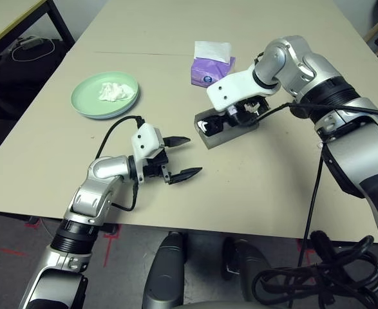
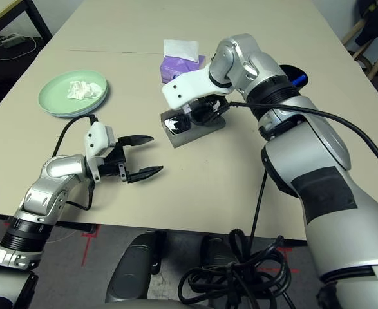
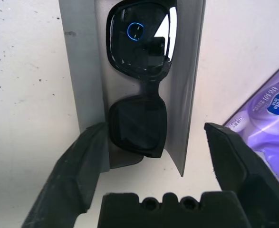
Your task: Organize and tidy the items on the table.
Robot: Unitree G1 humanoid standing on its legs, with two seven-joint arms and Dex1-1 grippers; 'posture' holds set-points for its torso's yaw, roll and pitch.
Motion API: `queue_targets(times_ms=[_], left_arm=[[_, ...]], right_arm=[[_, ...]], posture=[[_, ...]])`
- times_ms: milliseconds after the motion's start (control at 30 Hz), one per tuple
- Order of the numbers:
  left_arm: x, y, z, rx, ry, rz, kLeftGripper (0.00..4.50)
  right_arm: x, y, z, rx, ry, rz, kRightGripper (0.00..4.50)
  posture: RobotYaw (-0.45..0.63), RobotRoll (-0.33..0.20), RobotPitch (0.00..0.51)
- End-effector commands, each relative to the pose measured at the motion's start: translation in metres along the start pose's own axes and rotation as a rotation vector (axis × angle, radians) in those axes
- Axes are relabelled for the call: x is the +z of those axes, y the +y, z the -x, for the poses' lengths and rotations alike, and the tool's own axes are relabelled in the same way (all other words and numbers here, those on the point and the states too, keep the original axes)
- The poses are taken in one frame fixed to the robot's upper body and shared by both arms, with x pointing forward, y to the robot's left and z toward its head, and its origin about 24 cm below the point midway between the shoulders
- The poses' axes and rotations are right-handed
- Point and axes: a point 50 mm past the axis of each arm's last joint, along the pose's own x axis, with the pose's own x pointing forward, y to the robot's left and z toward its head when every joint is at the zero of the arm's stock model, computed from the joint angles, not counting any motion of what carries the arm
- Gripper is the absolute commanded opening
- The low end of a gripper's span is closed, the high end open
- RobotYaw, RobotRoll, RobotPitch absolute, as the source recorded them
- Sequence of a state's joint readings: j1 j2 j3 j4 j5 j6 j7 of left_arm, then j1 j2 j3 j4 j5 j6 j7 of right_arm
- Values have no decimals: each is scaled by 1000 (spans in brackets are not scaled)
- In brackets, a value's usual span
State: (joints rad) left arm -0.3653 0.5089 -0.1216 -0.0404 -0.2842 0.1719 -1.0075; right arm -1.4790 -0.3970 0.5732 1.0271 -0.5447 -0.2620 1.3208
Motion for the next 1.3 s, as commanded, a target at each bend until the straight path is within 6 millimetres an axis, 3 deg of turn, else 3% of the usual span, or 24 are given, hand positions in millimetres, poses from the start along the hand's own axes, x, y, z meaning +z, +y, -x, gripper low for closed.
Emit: queue_targets(times_ms=[33,200,400,667,900,1033,1300], left_arm=[[-1,-1,-3,-20,-1,3,4500],[-1,6,1,-22,7,6,4500],[-2,18,7,-51,32,9,4500],[-6,28,10,-38,60,18,4500],[-11,29,13,71,48,47,4500],[-13,30,19,95,47,55,4500],[-20,43,32,219,23,78,4500]], right_arm=[[-2,-11,25,-86,-19,-13,4486],[-16,-1,33,-150,-83,-146,4486],[-27,42,26,-198,-260,-371,4486],[-32,103,-4,-344,-571,-876,4486],[-35,152,-33,-530,-772,-1182,4486],[-39,168,-41,-680,-857,-1261,4486],[-52,200,-54,-805,-891,-1205,4486]], posture=[[277,0,169],[218,0,156],[134,0,148],[91,0,147],[87,0,132],[100,0,128],[121,0,129]])
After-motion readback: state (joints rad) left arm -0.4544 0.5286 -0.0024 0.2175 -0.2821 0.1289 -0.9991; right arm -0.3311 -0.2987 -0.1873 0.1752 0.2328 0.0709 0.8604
